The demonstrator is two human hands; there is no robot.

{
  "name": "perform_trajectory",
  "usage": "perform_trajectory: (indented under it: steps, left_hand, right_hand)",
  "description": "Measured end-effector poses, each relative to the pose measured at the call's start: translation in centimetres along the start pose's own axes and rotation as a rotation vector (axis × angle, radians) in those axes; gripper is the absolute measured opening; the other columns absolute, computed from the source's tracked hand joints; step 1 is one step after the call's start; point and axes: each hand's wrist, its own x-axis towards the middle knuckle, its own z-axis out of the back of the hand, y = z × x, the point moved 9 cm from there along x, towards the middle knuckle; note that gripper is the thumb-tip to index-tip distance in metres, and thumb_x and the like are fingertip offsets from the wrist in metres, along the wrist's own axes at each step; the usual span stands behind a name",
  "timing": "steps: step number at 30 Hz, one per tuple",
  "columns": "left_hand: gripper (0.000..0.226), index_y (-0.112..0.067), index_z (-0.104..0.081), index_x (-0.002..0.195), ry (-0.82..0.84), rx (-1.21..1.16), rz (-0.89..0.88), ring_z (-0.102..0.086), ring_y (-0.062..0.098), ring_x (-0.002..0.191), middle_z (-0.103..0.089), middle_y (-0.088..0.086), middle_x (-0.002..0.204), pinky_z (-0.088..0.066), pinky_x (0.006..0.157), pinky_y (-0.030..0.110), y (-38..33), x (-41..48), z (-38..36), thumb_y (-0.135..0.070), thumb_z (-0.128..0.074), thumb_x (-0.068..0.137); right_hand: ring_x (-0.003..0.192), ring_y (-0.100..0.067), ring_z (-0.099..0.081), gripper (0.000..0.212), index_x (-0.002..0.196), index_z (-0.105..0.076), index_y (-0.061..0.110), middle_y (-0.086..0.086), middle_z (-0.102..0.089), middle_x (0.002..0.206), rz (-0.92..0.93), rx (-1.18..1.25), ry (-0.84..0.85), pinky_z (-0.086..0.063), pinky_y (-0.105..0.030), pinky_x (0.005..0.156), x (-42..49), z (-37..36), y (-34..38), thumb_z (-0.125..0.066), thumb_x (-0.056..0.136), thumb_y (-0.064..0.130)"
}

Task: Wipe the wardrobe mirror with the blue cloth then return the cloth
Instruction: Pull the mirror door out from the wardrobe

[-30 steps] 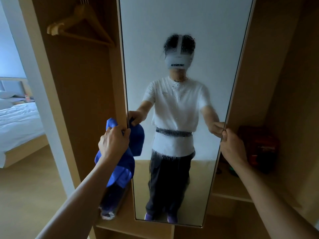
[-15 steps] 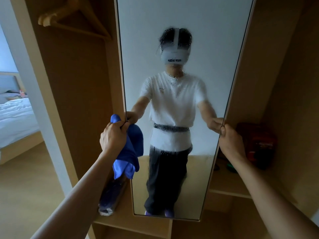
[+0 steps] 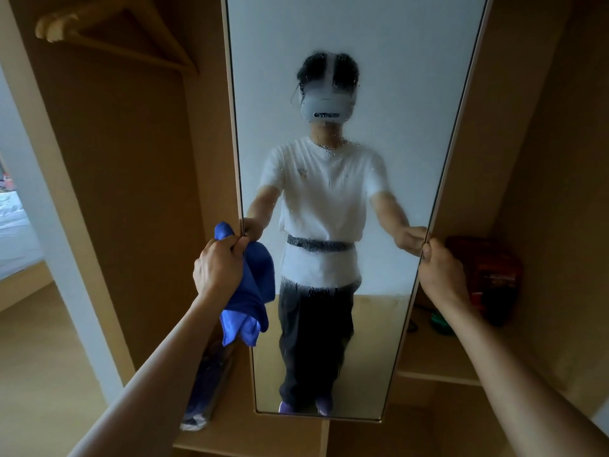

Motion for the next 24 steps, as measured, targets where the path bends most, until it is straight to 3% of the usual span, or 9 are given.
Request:
perform_trajectory:
  steps: [17, 24]
  left_hand:
    - [0.042, -0.027, -0.071, 0.121, 0.059, -0.008, -0.062, -0.051, 0.027, 0.081, -0.056, 0.005, 0.094, -0.038, 0.066, 0.036, -0.1, 3.0, -2.2, -0.049, -0.038, 0.106]
    - [0.042, -0.026, -0.07, 0.118, 0.085, 0.016, -0.084, -0.05, 0.026, 0.08, -0.056, 0.003, 0.094, -0.037, 0.068, 0.035, -0.2, 3.1, -2.0, -0.049, -0.037, 0.106]
  right_hand:
    - [0.108, -0.038, -0.064, 0.028, 0.116, -0.056, 0.005, -0.018, -0.068, 0.111, -0.048, -0.049, -0.055, -0.05, -0.041, 0.082, 0.8, -0.8, -0.1, -0.034, 0.108, 0.02]
    - [0.111, -0.038, -0.064, 0.029, 0.119, -0.057, 0.005, -0.018, -0.067, 0.115, -0.071, -0.029, -0.058, -0.048, -0.038, 0.082, 0.4, -0.7, 0.2, -0.035, 0.108, 0.02]
